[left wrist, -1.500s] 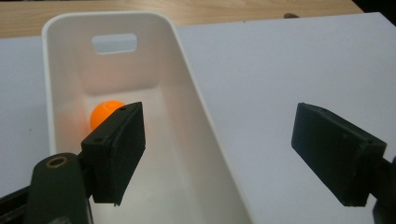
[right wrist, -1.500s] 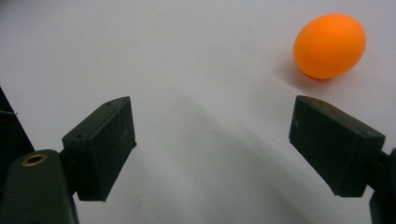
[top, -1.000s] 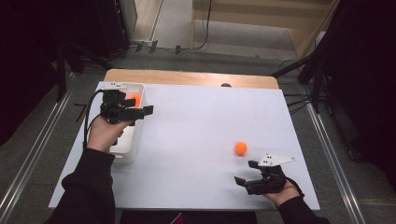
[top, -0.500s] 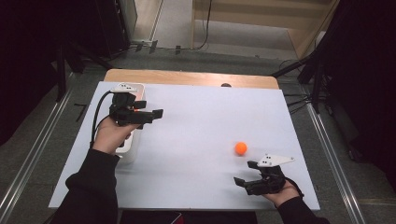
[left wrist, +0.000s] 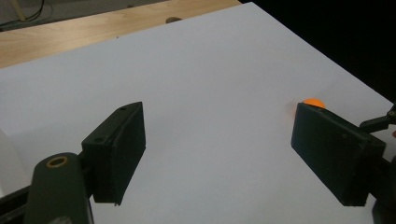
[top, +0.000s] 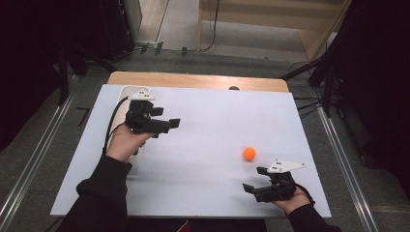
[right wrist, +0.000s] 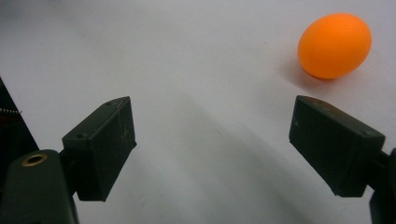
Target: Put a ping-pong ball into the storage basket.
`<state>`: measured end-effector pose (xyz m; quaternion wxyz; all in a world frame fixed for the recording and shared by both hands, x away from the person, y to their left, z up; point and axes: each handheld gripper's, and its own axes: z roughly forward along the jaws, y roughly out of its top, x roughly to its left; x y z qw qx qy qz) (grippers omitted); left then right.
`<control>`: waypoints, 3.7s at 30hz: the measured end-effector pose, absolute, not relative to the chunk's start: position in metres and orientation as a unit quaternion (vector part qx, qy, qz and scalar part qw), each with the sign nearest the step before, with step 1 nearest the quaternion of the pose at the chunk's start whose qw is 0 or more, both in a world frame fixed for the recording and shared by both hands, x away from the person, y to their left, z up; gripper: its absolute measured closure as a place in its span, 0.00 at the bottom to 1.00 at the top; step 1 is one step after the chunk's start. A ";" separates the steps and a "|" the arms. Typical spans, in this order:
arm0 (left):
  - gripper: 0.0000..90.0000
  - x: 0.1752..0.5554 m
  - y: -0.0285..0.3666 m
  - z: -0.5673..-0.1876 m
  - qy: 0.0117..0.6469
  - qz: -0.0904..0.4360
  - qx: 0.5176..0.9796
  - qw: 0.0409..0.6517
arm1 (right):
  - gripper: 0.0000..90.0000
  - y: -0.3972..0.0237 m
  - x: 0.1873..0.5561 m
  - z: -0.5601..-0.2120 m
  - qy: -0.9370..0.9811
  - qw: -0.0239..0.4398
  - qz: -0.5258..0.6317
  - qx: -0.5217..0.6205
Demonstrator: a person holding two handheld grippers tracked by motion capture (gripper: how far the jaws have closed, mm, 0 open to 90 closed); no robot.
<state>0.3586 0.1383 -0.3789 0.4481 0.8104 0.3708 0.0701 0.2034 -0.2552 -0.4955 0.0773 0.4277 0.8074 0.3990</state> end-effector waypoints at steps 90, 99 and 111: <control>0.20 0.330 0.026 -0.426 0.269 0.044 0.845 0.460 | 0.14 -0.265 0.198 -0.497 0.801 0.085 0.392 0.445; 0.20 0.330 0.017 -0.427 0.265 0.038 0.844 0.465 | 0.14 -0.265 0.197 -0.497 0.800 0.088 0.393 0.444; 0.20 0.332 0.000 -0.429 0.257 0.037 0.845 0.468 | 0.14 -0.266 0.198 -0.497 0.798 0.085 0.395 0.446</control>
